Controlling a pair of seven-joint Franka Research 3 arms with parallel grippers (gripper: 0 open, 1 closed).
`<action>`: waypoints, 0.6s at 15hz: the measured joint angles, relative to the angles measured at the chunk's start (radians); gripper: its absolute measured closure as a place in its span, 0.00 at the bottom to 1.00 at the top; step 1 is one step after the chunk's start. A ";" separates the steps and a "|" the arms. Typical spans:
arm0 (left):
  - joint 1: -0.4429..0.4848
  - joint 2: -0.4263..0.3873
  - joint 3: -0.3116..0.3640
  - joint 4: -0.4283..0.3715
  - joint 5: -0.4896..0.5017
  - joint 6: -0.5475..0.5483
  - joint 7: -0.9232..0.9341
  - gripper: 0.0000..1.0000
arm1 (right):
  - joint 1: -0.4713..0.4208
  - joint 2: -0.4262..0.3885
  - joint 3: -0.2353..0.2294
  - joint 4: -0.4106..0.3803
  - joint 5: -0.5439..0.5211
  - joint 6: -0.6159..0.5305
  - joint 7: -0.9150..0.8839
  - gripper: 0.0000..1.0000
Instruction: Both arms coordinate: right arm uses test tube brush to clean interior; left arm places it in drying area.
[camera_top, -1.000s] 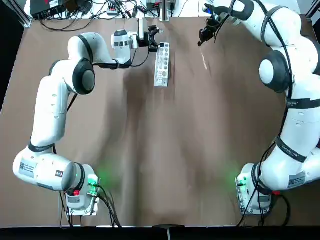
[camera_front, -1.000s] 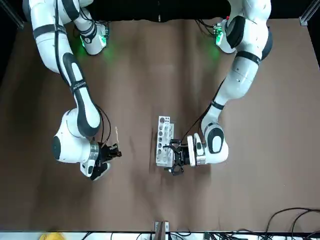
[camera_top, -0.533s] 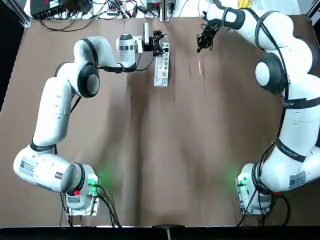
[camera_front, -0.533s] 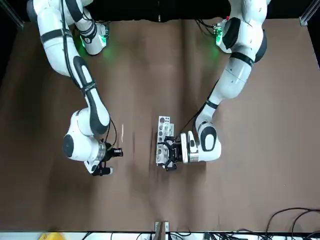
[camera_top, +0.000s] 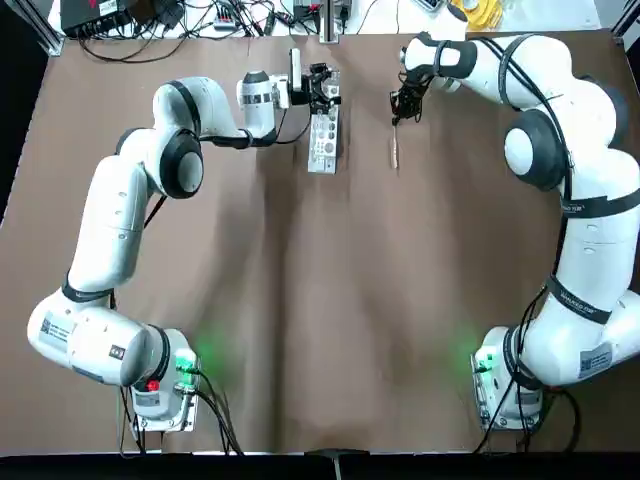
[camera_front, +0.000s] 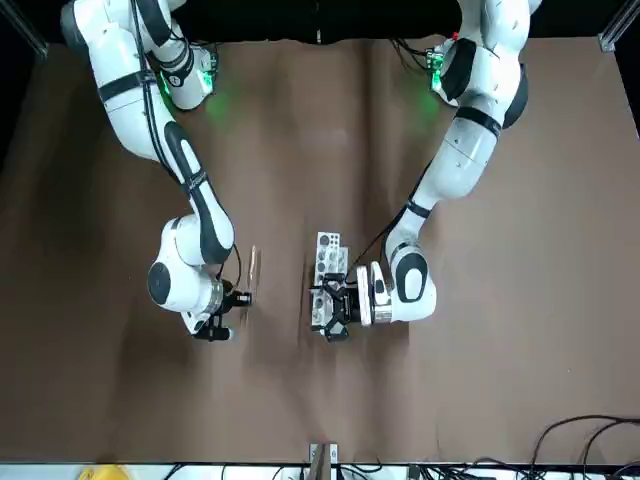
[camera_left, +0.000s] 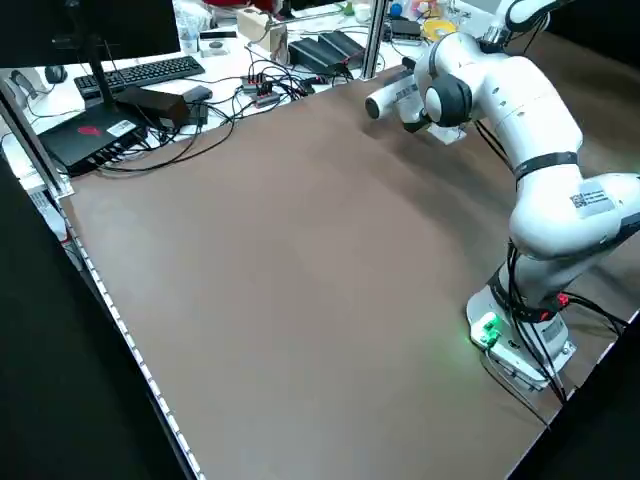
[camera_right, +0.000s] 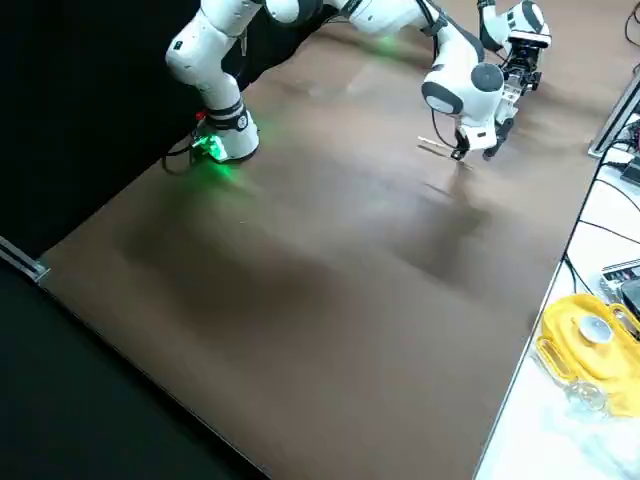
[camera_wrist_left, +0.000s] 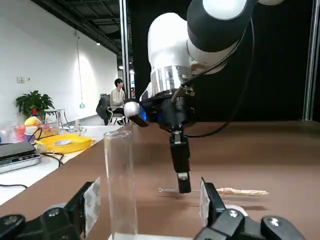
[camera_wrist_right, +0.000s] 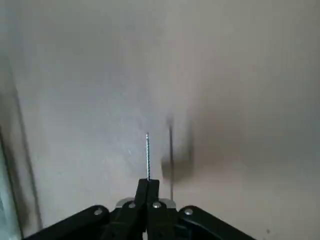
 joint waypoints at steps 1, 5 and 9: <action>0.000 0.001 0.001 0.001 0.000 0.000 0.015 0.11 | 0.000 0.000 0.000 -0.003 0.000 -0.020 0.002 0.99; 0.000 0.003 0.014 0.002 -0.001 0.000 0.072 0.17 | 0.000 0.000 0.000 -0.010 0.000 -0.037 0.004 0.98; 0.000 0.007 0.015 0.002 -0.001 0.000 0.079 0.19 | 0.000 0.000 -0.001 -0.009 -0.004 -0.036 0.003 0.62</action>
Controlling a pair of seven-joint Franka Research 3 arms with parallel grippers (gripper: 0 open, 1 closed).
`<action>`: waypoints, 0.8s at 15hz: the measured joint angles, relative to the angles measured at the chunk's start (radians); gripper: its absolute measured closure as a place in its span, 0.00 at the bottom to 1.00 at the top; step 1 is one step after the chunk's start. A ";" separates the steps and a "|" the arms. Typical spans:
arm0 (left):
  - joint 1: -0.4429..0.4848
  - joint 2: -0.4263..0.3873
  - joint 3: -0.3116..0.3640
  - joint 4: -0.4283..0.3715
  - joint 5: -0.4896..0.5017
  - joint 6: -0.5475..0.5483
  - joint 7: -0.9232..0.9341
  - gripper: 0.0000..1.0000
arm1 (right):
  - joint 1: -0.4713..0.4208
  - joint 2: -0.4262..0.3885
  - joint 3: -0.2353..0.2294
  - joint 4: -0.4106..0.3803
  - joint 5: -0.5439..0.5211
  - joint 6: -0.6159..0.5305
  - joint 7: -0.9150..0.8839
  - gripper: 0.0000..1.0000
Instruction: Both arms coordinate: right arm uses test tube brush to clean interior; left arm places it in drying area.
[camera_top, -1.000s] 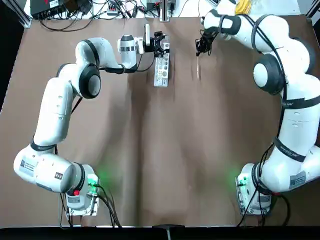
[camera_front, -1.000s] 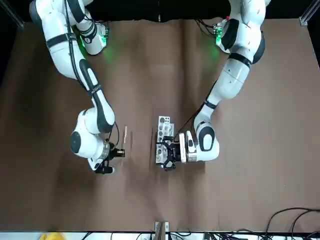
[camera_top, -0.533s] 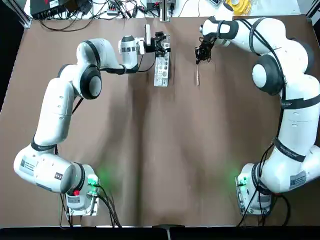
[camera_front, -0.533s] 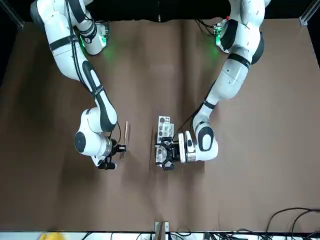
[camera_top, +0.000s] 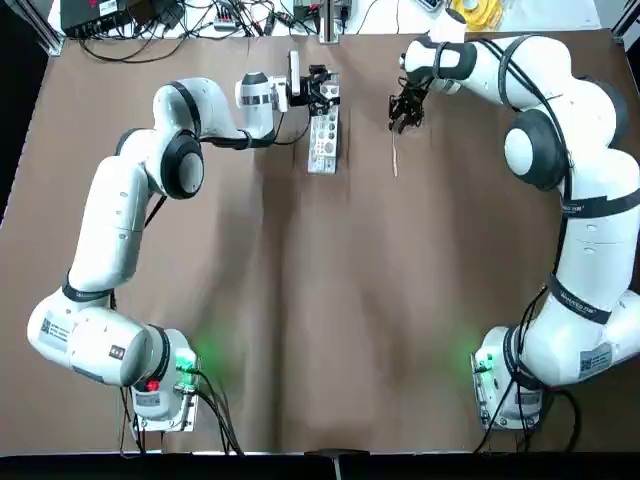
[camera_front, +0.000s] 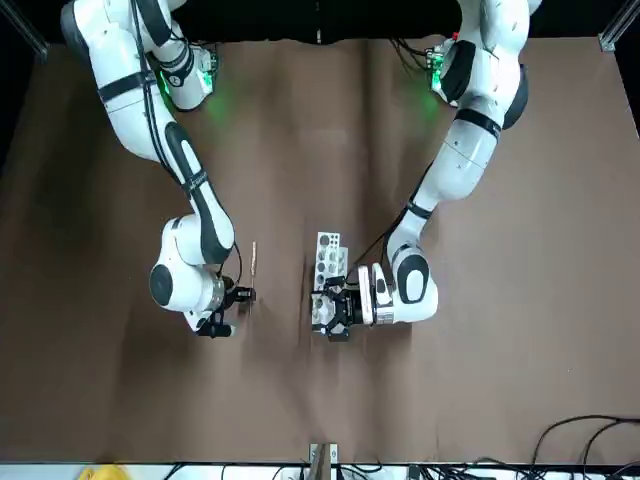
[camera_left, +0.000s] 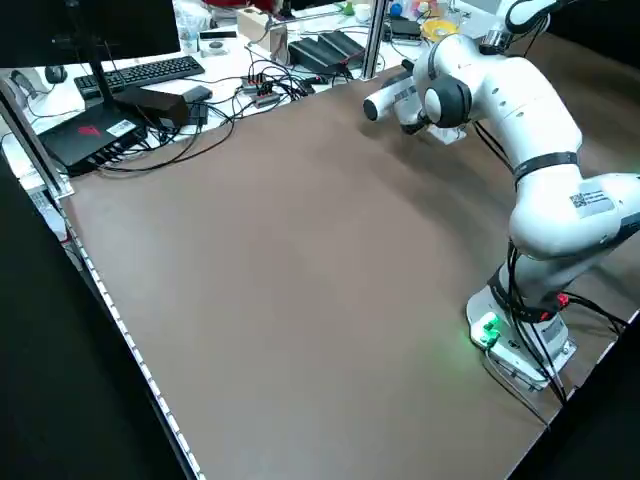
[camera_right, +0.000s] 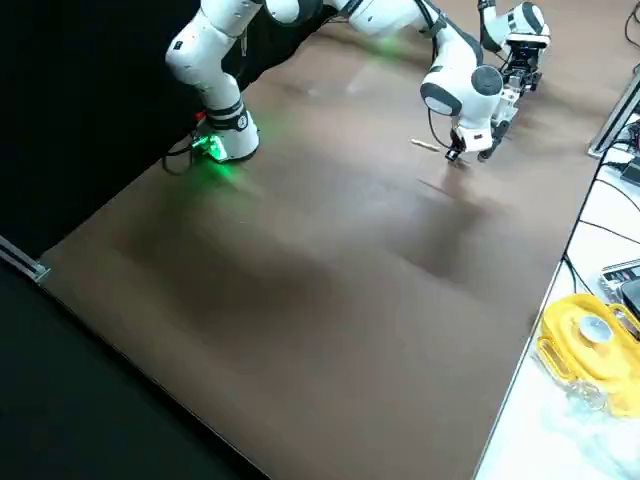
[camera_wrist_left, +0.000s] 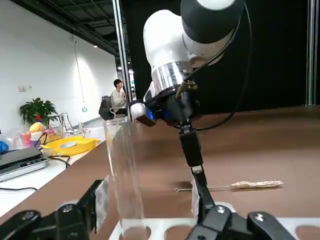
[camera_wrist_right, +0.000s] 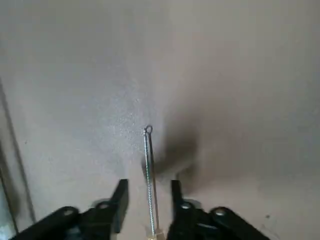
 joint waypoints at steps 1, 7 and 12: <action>0.000 0.001 0.000 0.000 0.000 0.000 0.001 0.21 | 0.000 -0.001 -0.003 0.002 0.000 0.000 0.000 0.51; 0.000 0.002 0.000 0.002 0.000 0.000 0.003 0.22 | -0.008 -0.040 -0.036 0.018 -0.045 -0.014 -0.023 0.00; 0.000 0.003 0.001 0.003 -0.001 0.000 0.003 0.41 | -0.014 -0.206 -0.082 0.092 -0.190 -0.247 -0.037 0.00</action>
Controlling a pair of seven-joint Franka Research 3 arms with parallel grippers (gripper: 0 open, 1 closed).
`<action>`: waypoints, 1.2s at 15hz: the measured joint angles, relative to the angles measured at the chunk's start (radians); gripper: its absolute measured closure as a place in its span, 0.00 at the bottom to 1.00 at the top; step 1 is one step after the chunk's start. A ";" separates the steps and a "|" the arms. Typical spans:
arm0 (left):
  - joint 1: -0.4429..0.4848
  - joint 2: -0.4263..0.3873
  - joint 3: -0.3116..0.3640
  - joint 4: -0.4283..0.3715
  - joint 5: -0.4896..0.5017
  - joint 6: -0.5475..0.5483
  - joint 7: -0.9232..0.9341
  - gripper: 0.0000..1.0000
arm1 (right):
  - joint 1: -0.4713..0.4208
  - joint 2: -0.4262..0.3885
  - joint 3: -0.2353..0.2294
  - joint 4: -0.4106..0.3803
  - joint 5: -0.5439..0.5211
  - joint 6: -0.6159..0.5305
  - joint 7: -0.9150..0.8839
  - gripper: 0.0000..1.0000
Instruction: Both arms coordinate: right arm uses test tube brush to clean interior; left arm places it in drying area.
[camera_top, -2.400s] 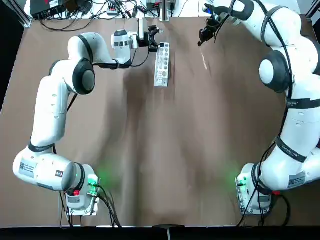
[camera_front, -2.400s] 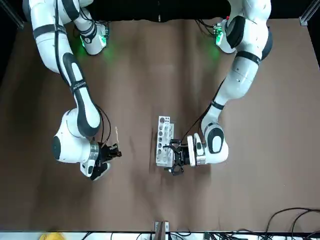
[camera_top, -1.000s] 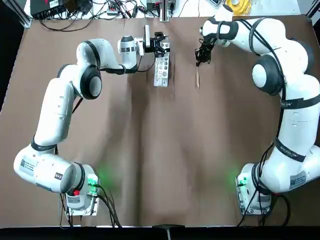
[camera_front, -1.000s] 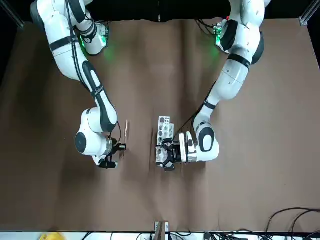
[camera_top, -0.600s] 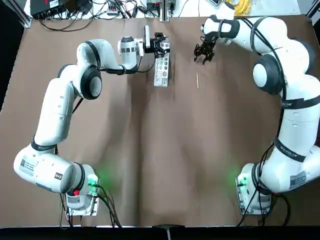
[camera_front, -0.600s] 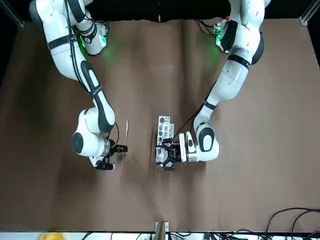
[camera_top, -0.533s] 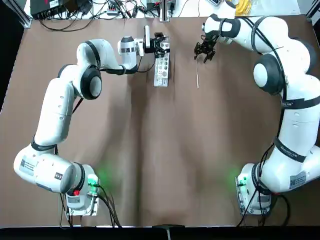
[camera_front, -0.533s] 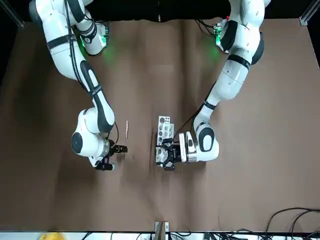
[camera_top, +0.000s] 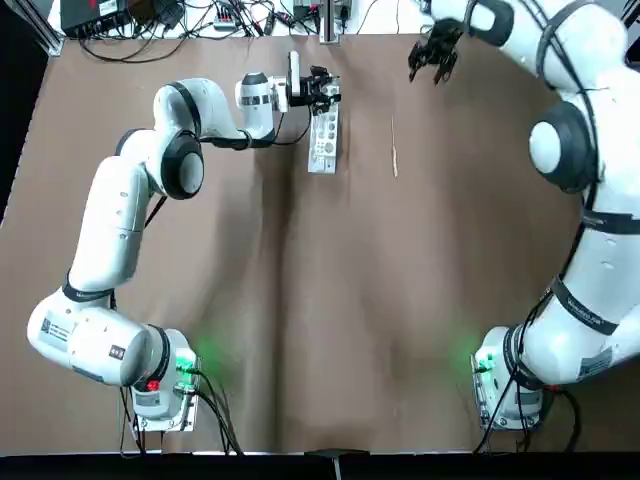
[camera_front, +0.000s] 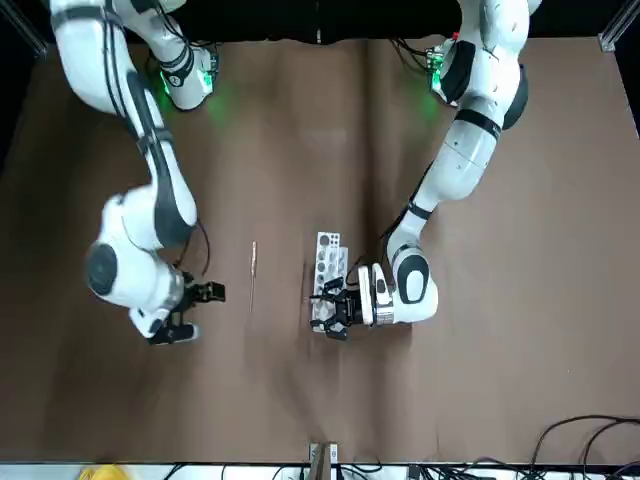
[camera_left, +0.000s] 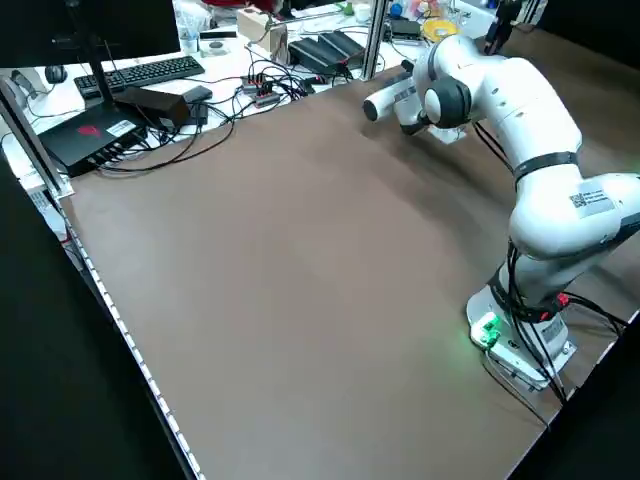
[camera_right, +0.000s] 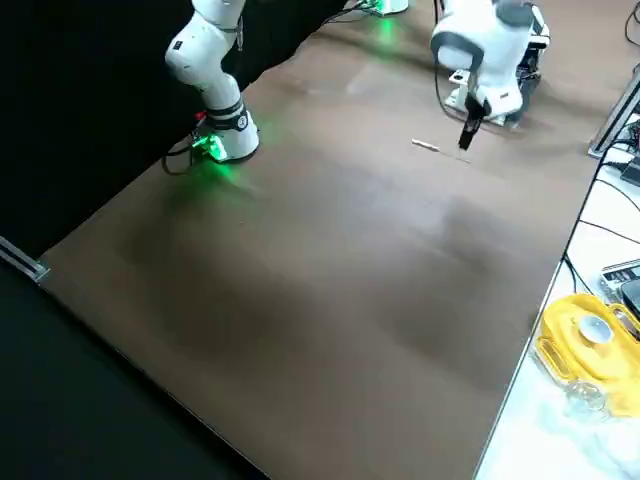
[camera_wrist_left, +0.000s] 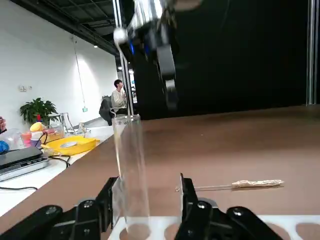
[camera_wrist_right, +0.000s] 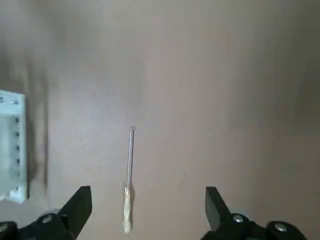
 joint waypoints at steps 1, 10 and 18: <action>0.000 0.000 0.000 0.000 0.000 0.000 0.000 0.42 | 0.000 -0.037 -0.001 0.010 -0.026 -0.036 0.000 0.00; 0.001 0.000 0.007 0.004 -0.005 0.000 0.000 0.45 | -0.019 -0.304 -0.081 0.031 -0.097 -0.383 -0.001 0.00; 0.002 0.000 0.008 0.006 -0.017 0.001 0.000 0.50 | -0.097 -0.489 -0.079 0.021 -0.114 -0.525 0.000 0.00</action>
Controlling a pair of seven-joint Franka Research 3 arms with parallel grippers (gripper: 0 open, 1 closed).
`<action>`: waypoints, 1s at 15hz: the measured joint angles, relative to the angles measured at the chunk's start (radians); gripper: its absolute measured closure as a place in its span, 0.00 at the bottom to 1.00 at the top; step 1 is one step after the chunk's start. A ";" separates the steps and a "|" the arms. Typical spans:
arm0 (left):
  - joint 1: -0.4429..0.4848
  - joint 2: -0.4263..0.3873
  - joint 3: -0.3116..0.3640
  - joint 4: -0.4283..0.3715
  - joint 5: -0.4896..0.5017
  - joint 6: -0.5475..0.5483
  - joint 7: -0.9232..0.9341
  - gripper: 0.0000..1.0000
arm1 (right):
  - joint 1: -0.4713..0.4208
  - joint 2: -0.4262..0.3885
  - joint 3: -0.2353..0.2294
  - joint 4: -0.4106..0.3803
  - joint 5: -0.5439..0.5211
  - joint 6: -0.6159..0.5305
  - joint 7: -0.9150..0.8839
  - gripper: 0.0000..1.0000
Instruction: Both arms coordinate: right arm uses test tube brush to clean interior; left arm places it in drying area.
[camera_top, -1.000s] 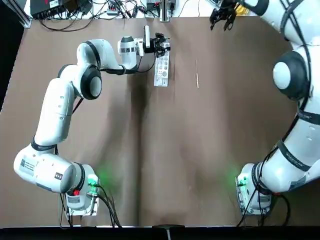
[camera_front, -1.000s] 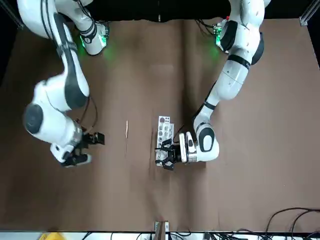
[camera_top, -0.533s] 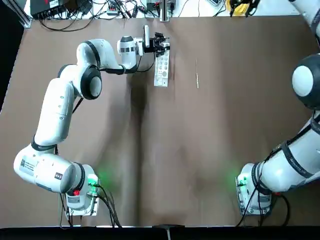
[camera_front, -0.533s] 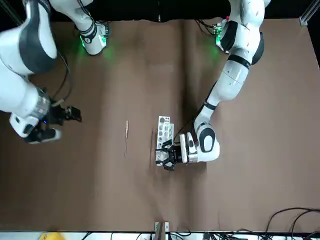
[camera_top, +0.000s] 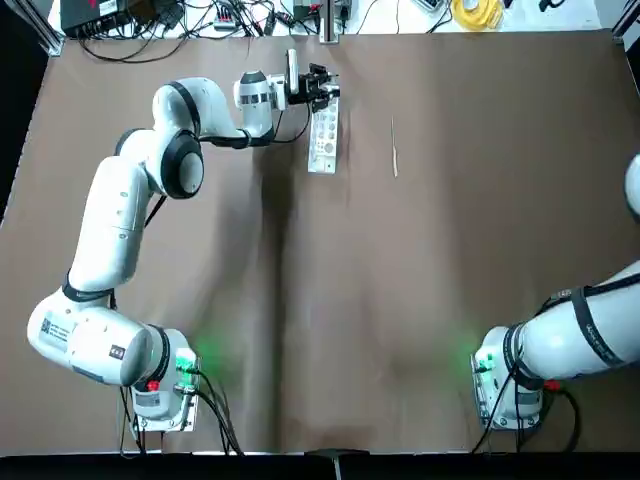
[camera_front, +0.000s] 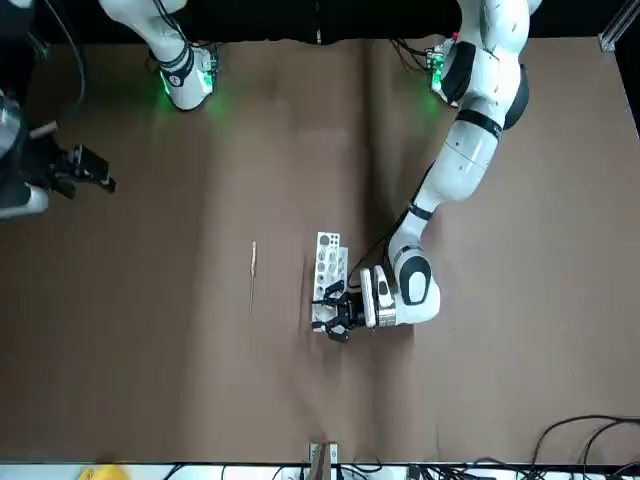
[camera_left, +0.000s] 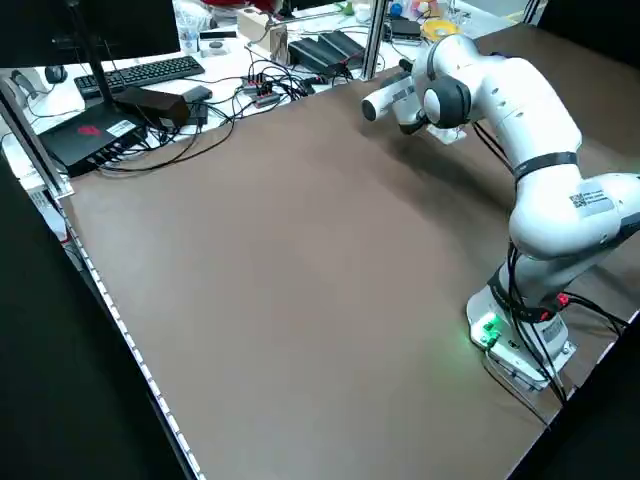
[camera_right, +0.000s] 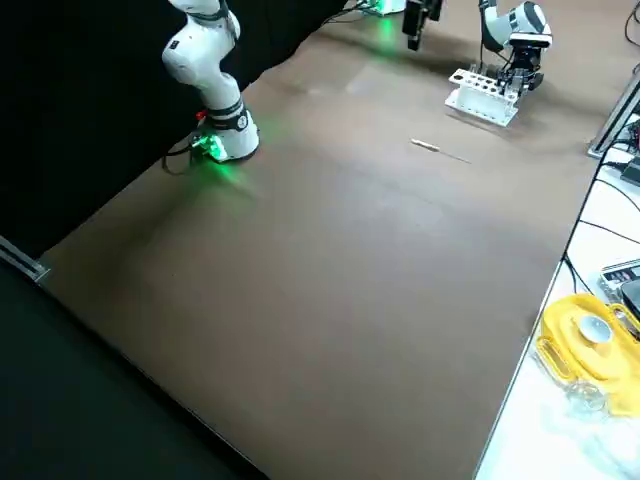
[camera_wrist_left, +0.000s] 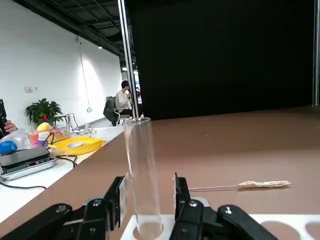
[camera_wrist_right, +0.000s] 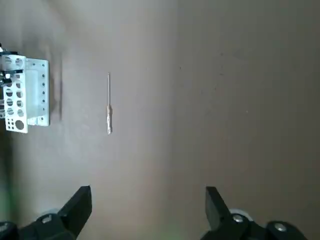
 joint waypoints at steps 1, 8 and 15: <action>0.000 0.000 0.000 0.000 -0.001 0.000 0.000 0.51 | -0.004 -0.031 0.000 -0.031 -0.001 0.003 0.000 0.00; 0.003 0.000 0.001 0.000 -0.016 0.004 0.000 0.57 | -0.025 -0.178 0.106 -0.224 -0.061 0.080 0.111 0.00; 0.008 0.000 0.001 0.000 -0.016 0.013 0.000 0.62 | -0.024 -0.192 0.088 -0.272 -0.084 0.096 0.076 0.00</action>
